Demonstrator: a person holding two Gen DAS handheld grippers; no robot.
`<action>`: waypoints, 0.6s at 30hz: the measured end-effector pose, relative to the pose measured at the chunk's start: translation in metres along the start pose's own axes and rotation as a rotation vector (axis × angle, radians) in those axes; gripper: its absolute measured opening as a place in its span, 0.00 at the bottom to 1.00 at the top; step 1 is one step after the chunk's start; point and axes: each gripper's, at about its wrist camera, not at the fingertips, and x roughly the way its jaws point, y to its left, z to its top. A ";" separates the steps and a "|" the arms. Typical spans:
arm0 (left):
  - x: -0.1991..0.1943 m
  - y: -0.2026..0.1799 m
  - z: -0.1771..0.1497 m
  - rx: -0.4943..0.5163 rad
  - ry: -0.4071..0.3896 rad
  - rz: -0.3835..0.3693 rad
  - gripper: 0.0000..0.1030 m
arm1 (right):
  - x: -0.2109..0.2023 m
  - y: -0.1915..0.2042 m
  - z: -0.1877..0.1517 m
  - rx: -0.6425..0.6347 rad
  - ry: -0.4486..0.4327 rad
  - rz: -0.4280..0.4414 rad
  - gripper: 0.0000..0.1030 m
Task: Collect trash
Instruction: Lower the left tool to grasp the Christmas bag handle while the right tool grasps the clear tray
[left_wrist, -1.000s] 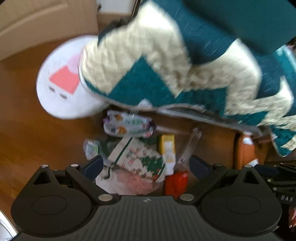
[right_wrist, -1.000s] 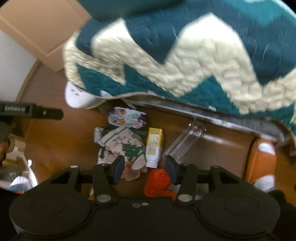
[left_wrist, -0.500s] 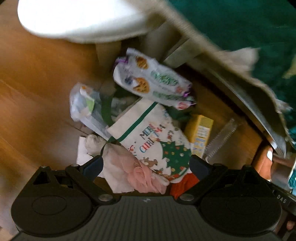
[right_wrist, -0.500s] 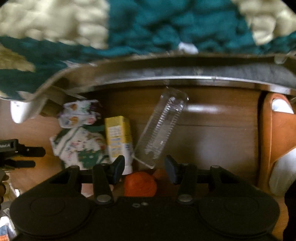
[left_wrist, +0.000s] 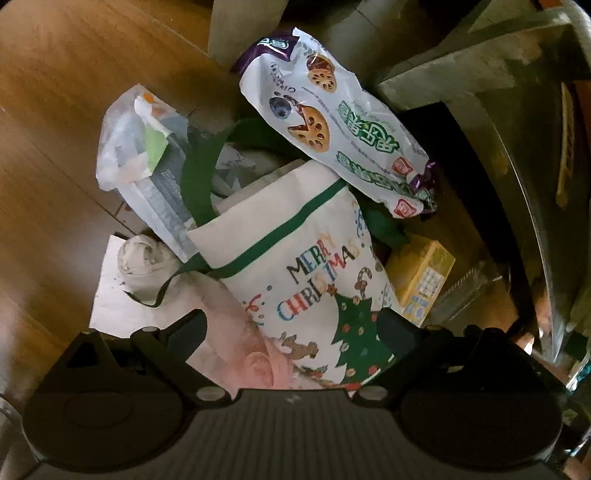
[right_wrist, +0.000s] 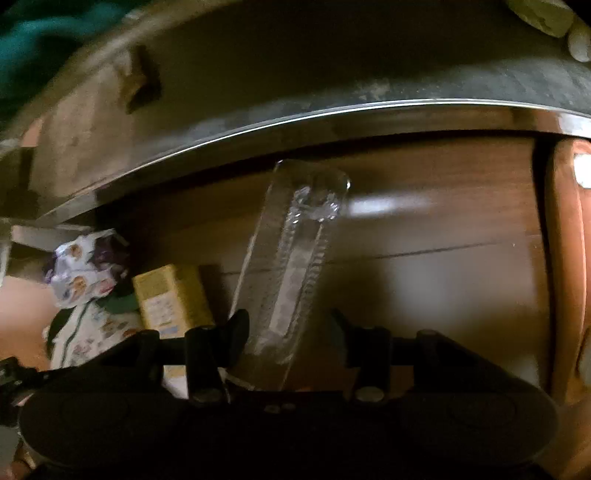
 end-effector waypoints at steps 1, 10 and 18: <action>0.001 0.001 0.001 -0.010 0.000 -0.007 0.91 | 0.004 -0.001 0.002 -0.002 0.002 -0.004 0.44; 0.002 -0.005 0.011 -0.045 -0.026 -0.044 0.67 | 0.026 0.000 0.003 -0.010 0.000 -0.035 0.40; 0.000 -0.001 0.016 -0.036 -0.044 -0.032 0.29 | 0.038 -0.001 0.002 -0.014 0.023 -0.046 0.03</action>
